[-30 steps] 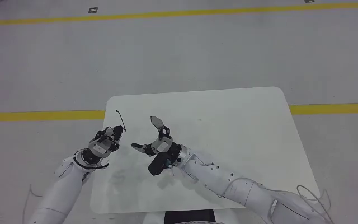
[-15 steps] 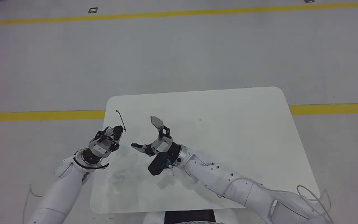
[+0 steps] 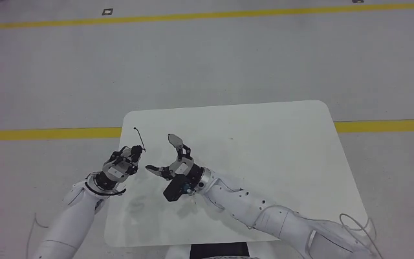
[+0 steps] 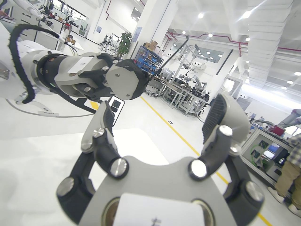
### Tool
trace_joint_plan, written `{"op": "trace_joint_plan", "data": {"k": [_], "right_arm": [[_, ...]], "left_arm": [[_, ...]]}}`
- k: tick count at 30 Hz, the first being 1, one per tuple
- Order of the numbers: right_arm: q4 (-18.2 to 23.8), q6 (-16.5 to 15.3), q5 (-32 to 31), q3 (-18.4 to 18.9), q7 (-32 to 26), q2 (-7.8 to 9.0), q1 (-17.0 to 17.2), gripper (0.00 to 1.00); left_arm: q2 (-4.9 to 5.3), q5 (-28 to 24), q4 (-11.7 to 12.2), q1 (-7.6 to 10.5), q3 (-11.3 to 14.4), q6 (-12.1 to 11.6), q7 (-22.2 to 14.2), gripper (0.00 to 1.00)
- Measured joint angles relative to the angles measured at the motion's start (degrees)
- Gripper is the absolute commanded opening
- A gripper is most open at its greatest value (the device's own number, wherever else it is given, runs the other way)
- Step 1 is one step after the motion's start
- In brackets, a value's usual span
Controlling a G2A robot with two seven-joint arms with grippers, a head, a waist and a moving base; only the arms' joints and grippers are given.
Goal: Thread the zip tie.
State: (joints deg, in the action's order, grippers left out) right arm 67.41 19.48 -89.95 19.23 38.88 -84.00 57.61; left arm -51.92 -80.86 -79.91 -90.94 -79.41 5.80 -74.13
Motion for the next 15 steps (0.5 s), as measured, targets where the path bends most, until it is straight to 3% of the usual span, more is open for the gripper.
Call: {"op": "trace_joint_plan", "data": {"k": [1, 2, 4, 15], "right_arm": [[-0.3, 0.0, 0.0, -0.2, 0.0, -0.27, -0.1, 0.89], [-0.6, 0.0, 0.0, -0.3, 0.1, -0.54, -0.3, 0.71], [-1.4, 0.0, 0.0, -0.2, 0.6, -1.17, -0.3, 0.50], [-6.0, 0.0, 0.0, 2.1, 4.1, -3.62, 0.1, 0.38]], "left_arm": [[0.00, 0.0, 0.0, 0.00, 0.0, 0.0, 0.0, 0.00], [0.00, 0.0, 0.0, 0.00, 0.0, 0.0, 0.0, 0.00], [0.00, 0.0, 0.0, 0.00, 0.0, 0.0, 0.0, 0.00], [-0.01, 0.0, 0.0, 0.02, 0.0, 0.0, 0.1, 0.00]]}}
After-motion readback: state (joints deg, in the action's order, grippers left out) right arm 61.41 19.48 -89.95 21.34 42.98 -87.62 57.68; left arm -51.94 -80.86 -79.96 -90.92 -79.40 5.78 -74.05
